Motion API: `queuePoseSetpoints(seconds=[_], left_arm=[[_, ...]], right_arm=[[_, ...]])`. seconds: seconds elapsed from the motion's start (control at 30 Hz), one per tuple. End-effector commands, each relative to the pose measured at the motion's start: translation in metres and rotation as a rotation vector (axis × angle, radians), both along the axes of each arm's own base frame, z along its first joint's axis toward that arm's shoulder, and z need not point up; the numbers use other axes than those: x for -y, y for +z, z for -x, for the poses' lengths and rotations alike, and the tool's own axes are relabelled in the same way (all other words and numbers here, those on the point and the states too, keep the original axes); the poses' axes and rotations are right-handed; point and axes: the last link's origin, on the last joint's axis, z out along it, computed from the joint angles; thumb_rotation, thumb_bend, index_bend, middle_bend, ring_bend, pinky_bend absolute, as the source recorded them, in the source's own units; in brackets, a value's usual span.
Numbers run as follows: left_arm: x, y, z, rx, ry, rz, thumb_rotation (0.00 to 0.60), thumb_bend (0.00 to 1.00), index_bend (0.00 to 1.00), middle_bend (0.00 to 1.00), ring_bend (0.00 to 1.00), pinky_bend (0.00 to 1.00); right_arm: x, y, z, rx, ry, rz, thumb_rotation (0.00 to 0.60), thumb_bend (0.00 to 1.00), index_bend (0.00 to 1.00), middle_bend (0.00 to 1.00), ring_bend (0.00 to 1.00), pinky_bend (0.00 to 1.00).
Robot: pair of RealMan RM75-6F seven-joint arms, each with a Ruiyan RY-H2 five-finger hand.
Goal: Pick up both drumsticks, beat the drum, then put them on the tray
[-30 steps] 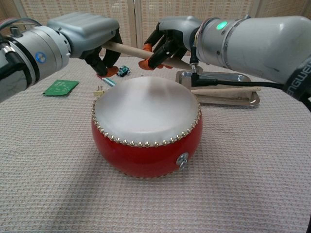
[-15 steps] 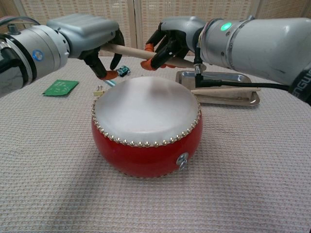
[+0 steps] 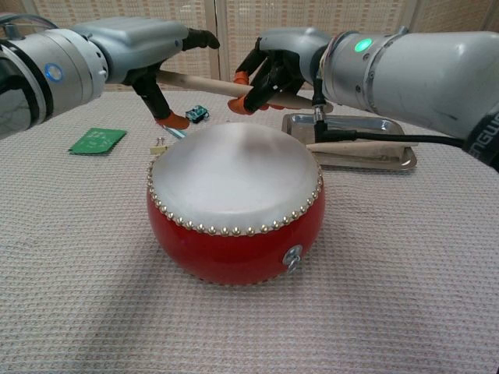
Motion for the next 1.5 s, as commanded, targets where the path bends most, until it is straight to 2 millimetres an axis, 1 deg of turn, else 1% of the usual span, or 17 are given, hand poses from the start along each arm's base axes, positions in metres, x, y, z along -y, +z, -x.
queuePoseSetpoints(seconds=[0.03,0.13,0.23,0.33,0.4,0.43,0.47,0.6,0.67,0.77,0.9,1.03,1.2,1.5], left_arm=[[0.0,0.004,0.001,0.008,-0.003,-0.003,0.6,0.23,0.0,0.0,0.0,0.1],[-0.001,0.009,0.003,0.015,0.003,-0.006,0.6,0.23,0.0,0.0,0.0,0.1],[-0.002,0.015,0.008,0.02,0.013,-0.012,0.6,0.23,0.0,0.0,0.0,0.1],[-0.002,0.016,0.01,0.021,0.017,-0.014,0.6,0.23,0.0,0.0,0.0,0.1],[-0.002,0.02,0.015,0.024,0.025,-0.022,0.6,0.23,0.0,0.0,0.0,0.1],[-0.003,0.025,0.021,0.027,0.035,-0.034,0.6,0.23,0.0,0.0,0.0,0.1],[-0.004,0.032,0.03,0.037,0.058,-0.05,0.6,0.23,0.0,0.0,0.0,0.1],[-0.004,0.044,0.043,0.05,0.072,-0.069,0.6,0.23,0.0,0.0,0.0,0.1],[-0.005,0.049,0.048,0.05,0.08,-0.074,0.6,0.23,0.0,0.0,0.0,0.1],[-0.004,0.056,0.057,0.061,0.094,-0.083,0.6,0.23,0.0,0.0,0.0,0.1],[-0.001,0.061,0.066,0.061,0.103,-0.091,0.6,0.23,0.0,0.0,0.0,0.1],[0.001,0.062,0.075,0.059,0.112,-0.093,0.6,0.23,0.0,0.0,0.0,0.1],[0.003,0.061,0.081,0.054,0.122,-0.089,0.6,0.23,0.0,0.0,0.0,0.1],[0.002,0.064,0.089,0.055,0.141,-0.098,0.6,0.23,0.0,0.0,0.0,0.1]], right_arm=[[0.0,-0.001,0.001,-0.004,-0.001,-0.001,0.6,0.4,0.99,0.83,0.82,0.92],[0.001,0.0,0.004,-0.009,-0.004,0.002,0.6,0.4,1.0,0.83,0.82,0.92],[0.001,0.004,0.007,-0.005,-0.01,0.011,0.6,0.4,1.0,0.83,0.82,0.92],[0.001,0.006,0.008,-0.004,-0.012,0.014,0.6,0.4,1.0,0.83,0.82,0.92],[0.002,0.012,0.013,-0.007,-0.018,0.027,0.6,0.4,1.0,0.83,0.82,0.92],[0.004,0.02,0.019,-0.011,-0.03,0.048,0.6,0.4,1.0,0.83,0.82,0.92],[0.006,0.034,0.033,-0.03,-0.051,0.088,0.6,0.4,1.0,0.83,0.82,0.92],[0.007,0.06,0.058,-0.039,-0.091,0.121,0.6,0.4,1.0,0.83,0.82,0.92],[0.009,0.07,0.068,-0.048,-0.105,0.137,0.6,0.4,1.0,0.83,0.82,0.92],[0.016,0.084,0.089,-0.089,-0.12,0.164,0.6,0.4,1.0,0.83,0.82,0.92],[0.029,0.094,0.117,-0.126,-0.143,0.151,0.6,0.4,1.0,0.83,0.82,0.92],[0.048,0.095,0.146,-0.181,-0.142,0.109,0.6,0.4,1.0,0.83,0.82,0.92],[0.067,0.083,0.175,-0.258,-0.129,0.066,0.6,0.4,1.0,0.83,0.82,0.92],[0.095,0.064,0.215,-0.388,-0.138,0.014,0.6,0.4,1.0,0.83,0.81,0.92]])
